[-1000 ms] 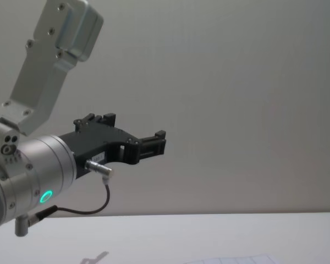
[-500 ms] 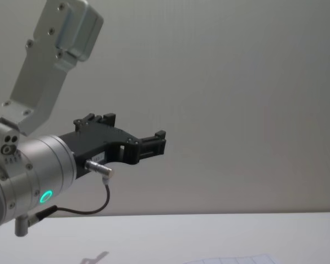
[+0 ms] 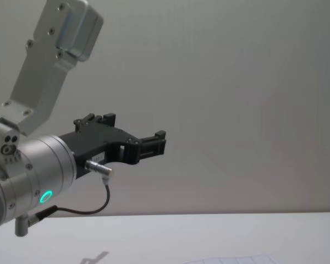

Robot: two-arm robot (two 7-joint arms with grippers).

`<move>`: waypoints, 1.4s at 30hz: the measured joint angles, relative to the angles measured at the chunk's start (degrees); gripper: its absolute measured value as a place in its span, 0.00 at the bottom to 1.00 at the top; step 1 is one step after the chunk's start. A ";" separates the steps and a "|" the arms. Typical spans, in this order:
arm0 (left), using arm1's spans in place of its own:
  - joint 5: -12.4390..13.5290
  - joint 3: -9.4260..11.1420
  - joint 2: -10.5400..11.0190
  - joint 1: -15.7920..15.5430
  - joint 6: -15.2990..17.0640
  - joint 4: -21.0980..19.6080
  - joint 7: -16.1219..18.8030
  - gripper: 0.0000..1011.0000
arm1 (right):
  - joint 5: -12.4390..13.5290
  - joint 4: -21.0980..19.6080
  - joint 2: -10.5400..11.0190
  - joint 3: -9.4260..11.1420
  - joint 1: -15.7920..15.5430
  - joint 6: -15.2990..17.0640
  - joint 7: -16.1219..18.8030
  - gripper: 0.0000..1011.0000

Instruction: Use the one hand to pick up the stamp and affix it onto the A4 paper.

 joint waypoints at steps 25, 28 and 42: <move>0.00 0.00 0.00 0.00 0.00 0.00 0.00 0.99 | -0.97 1.14 -0.55 -0.51 0.87 0.47 0.83 0.33; 0.00 0.00 0.00 0.00 0.00 0.00 0.00 0.99 | -1.00 1.17 -0.56 -0.53 0.90 0.48 0.84 0.23; 0.00 0.00 0.00 0.00 0.00 0.00 0.00 0.99 | -1.13 1.26 -0.62 -0.59 1.03 0.49 0.99 0.21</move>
